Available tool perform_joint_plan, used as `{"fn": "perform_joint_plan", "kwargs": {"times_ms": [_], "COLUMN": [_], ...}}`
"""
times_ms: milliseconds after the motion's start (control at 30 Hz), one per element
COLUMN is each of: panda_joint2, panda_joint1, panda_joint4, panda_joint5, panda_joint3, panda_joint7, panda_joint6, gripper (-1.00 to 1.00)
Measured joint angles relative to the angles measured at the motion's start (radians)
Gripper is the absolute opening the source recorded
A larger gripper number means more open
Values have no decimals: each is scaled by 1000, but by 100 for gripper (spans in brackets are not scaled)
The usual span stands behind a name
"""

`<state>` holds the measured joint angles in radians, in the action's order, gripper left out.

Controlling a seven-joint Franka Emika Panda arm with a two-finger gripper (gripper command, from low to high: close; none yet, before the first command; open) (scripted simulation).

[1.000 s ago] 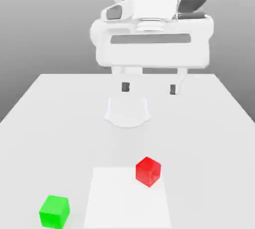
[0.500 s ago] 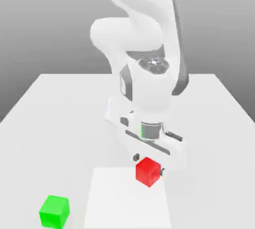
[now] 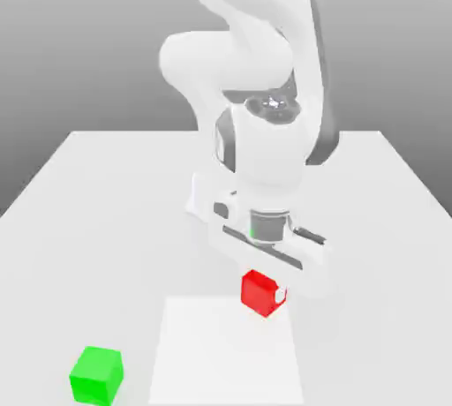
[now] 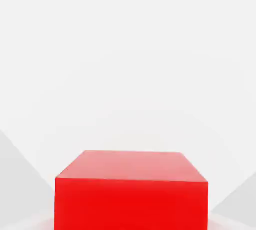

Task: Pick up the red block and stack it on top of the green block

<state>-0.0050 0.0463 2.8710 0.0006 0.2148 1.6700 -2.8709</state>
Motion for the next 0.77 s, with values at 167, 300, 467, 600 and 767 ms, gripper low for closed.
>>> {"fn": "perform_joint_plan", "kwargs": {"times_ms": [167,300,467,600,767], "panda_joint2": [-22,43,135,254,314], "panda_joint1": [61,167,288,313,314], "panda_joint4": [-81,-223,-404,-460,-465], "panda_joint5": [63,61,16,-2,-4], "panda_joint3": [-49,-101,-178,-206,-208], "panda_joint7": [-109,-205,-297,-319,-319], "panda_joint6": [103,179,272,209,155], "gripper": [-100,-100,-100,-100,100]}}
